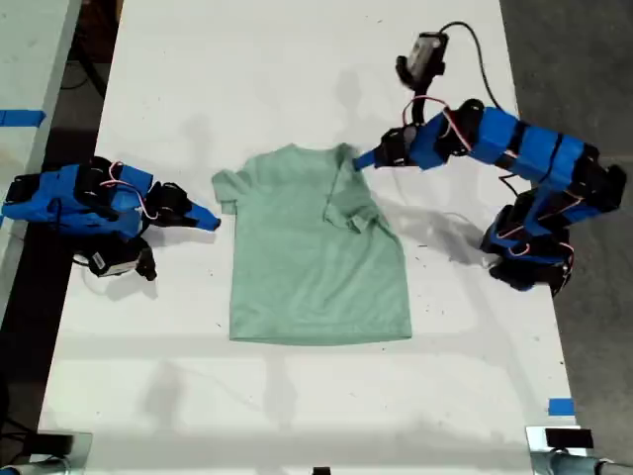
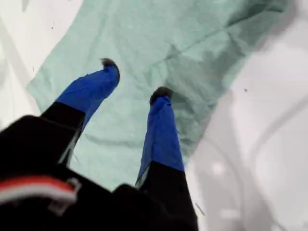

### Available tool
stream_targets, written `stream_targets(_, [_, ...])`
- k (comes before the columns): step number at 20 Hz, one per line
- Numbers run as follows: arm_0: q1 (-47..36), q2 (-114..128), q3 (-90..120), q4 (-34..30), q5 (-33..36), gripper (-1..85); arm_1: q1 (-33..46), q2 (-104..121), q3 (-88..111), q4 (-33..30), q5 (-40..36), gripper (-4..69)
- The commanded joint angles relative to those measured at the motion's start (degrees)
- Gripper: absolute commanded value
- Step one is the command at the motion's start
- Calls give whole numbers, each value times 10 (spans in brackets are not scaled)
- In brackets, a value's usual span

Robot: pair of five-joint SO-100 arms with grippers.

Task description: Fold t shirt

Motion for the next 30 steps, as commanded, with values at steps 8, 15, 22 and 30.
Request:
stream_targets(8, [-118,4,24,-92,149,-3,-18,755,708,-56,49,14])
stream_targets(15, [-330,4,24,-66,200,10,-6,766,748,55,88,17])
stream_targets(22, [-309,4,24,-62,199,-3,-12,766,748,60,89,17])
stream_targets(30, [-285,4,24,-76,207,-3,-8,766,748,58,79,17])
